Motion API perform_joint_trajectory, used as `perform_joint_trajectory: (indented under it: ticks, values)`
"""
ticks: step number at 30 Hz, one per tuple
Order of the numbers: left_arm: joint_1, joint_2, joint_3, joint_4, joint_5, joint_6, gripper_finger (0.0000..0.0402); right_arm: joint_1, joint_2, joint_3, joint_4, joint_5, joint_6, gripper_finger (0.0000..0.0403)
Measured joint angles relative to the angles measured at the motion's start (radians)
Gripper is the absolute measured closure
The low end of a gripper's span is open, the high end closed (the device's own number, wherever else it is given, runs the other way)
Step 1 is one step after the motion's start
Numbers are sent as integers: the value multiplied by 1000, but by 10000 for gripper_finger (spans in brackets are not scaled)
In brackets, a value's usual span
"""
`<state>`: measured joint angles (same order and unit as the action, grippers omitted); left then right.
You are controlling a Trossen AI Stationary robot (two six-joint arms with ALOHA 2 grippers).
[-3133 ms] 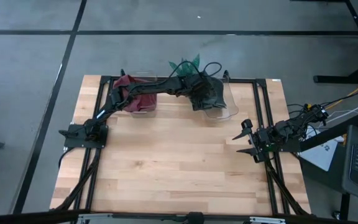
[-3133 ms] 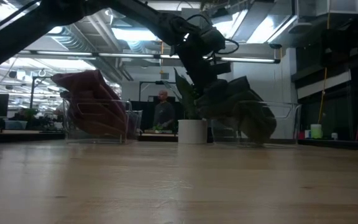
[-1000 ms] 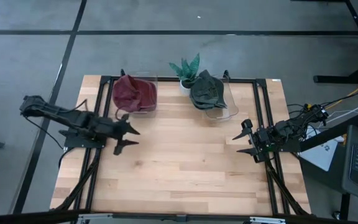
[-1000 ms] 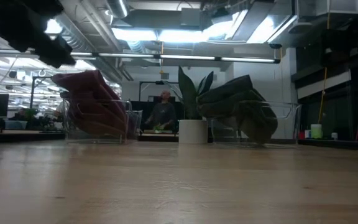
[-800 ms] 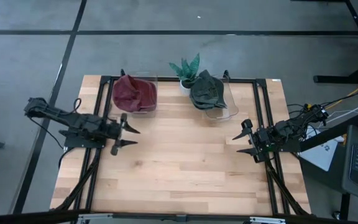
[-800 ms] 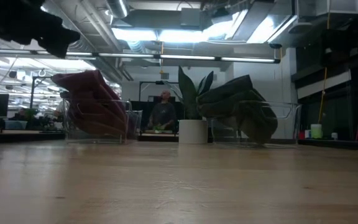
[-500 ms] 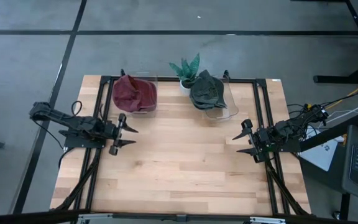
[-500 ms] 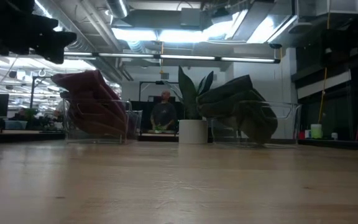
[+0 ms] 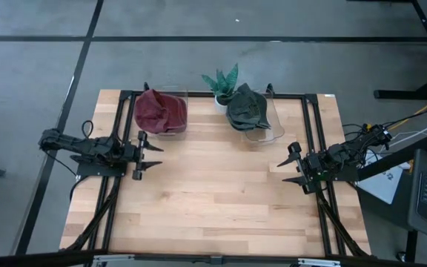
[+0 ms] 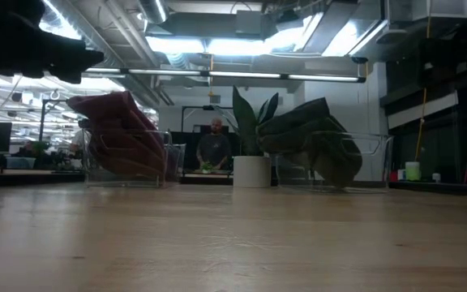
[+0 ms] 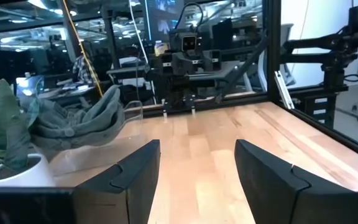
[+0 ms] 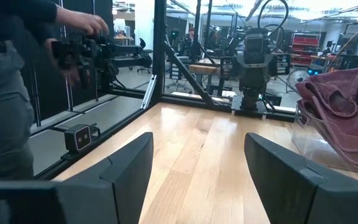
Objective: Pick & Place hat
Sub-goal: Return to Home Position
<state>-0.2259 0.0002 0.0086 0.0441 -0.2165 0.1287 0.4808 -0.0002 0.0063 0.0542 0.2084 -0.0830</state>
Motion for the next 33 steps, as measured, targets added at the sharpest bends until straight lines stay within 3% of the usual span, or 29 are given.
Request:
perform_joint_trajectory:
  ticks: [33]
  values:
    - [6,18,0,-2,1,-3,196,0,0,0,0,0,0,150]
